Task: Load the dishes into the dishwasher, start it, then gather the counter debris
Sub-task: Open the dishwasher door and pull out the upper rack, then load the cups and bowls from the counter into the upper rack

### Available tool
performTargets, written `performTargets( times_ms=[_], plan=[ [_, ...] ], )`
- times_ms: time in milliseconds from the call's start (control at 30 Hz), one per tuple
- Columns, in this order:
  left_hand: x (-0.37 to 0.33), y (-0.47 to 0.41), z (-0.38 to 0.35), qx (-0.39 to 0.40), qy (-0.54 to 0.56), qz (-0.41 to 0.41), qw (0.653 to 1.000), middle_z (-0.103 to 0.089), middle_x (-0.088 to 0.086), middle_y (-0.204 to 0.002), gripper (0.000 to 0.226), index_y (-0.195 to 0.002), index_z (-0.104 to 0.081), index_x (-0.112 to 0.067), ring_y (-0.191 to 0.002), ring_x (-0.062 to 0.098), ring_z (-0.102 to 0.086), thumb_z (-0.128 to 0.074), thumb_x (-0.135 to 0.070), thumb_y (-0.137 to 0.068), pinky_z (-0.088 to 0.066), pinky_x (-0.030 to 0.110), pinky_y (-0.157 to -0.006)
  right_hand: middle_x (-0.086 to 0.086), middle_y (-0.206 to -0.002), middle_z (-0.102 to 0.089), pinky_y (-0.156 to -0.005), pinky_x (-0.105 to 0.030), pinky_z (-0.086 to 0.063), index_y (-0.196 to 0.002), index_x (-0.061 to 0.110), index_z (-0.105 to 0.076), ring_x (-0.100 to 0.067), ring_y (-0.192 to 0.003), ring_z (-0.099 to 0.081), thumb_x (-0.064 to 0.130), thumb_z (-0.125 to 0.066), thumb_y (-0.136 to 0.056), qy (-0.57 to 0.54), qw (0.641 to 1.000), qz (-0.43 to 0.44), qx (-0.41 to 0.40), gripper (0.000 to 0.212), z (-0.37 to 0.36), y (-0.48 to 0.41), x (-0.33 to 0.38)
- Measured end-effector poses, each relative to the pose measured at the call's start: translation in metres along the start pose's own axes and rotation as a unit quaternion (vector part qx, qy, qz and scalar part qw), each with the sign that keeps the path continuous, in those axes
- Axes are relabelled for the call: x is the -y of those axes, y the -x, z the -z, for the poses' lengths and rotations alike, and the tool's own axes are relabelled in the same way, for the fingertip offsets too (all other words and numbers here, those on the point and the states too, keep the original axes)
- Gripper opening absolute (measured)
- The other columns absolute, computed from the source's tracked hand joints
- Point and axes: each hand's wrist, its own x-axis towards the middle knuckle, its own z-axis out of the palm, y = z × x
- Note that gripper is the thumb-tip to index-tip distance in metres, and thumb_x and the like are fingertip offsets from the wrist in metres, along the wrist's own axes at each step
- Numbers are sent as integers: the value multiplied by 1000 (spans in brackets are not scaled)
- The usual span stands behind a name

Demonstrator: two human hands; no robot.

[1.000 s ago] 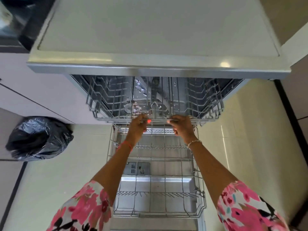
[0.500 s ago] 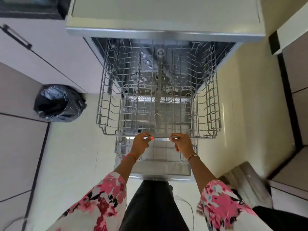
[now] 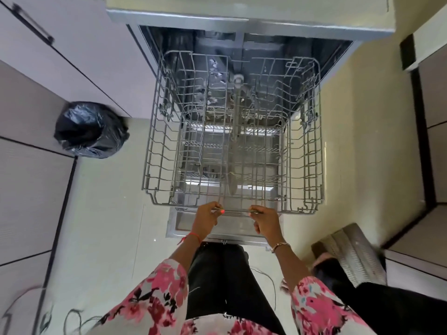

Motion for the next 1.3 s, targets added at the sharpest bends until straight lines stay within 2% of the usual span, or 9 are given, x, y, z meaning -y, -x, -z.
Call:
performTargets(
  times_ms=[200, 467, 733, 800, 900, 1000, 1067, 1167, 1300],
  plan=[
    [13, 7, 3, -18, -2, 5, 1000, -53, 3, -72, 4, -87, -57, -3, -41, 2, -41, -60, -1, -86, -36, 11, -42, -9, -59, -50, -34, -17, -23, -87, -2, -68, -9, -28, -30, -10, -59, -81, -13, 1000, 0, 0, 13, -8, 11, -7],
    [13, 16, 15, 27, -38, 14, 999, -61, 12, -103, 26, -114, -61, -4, -45, 4, -43, -60, -9, -88, -39, 11, -45, 9, -31, -47, -29, -14, -30, -99, 0, -69, -3, -24, -36, -5, -62, -82, 133, 990, 42, 30, 19, -2, 12, 0],
    [-35, 52, 98, -62, -16, -72, 995, -66, 9, -84, 15, -102, -66, -13, -62, 10, -54, -60, -14, -88, -46, 24, -62, 18, -48, -59, -45, -4, -34, -97, -4, -70, 4, -39, -47, 7, -64, -85, 251, 946, 187, 85, 17, -57, 49, 93],
    [-44, 60, 127, -93, -16, -99, 991, -68, 15, -88, 11, -96, -68, -12, -68, 14, -57, -61, -15, -88, -46, 25, -67, 2, -72, -67, -52, -2, -36, -95, 0, -72, 4, -56, -52, 11, -64, -86, 271, 926, 236, 113, 16, -89, 64, 125],
    [-51, 75, 183, -118, -28, -114, 986, -64, -1, -65, 9, -91, -68, -12, -49, -4, -50, -63, -17, -87, -41, 16, -54, 10, -56, -51, -50, -12, -33, -63, 17, -62, 6, -47, -42, 12, -59, -89, 330, 879, 317, 130, 26, -147, 92, 162],
    [-47, 81, 253, -150, -87, -113, 978, -58, -9, -56, 14, -93, -68, -22, -52, 7, -53, -63, -33, -86, -42, 24, -59, 7, -60, -54, -61, -21, -34, -67, 20, -59, -1, -58, -49, 22, -55, -91, 409, 820, 376, 137, 24, -220, 107, 184],
    [-42, 81, 302, -172, -157, -109, 966, -61, -7, -66, 20, -99, -66, -25, -67, 11, -59, -58, -40, -88, -42, 24, -66, -9, -86, -68, -76, -29, -42, -87, 11, -68, -22, -84, -61, 36, -50, -87, 441, 796, 392, 134, 31, -269, 113, 194],
    [-33, 85, 385, -175, -231, -110, 951, -66, 0, -93, 27, -107, -63, -23, -92, 17, -61, -54, -42, -90, -42, 27, -76, -15, -100, -66, -86, -35, -43, -92, 6, -66, -28, -96, -59, 53, -30, -74, 462, 778, 411, 105, 62, -349, 133, 207],
    [-37, 92, 483, -197, -328, -147, 912, -57, 7, -125, 42, -125, -52, -12, -115, 24, -52, -49, -39, -93, -39, 31, -94, -11, -117, -59, -95, -31, -38, -116, 7, -59, -27, -111, -55, 30, -46, -95, 505, 735, 449, 57, 34, -429, 151, 220]
  ],
)
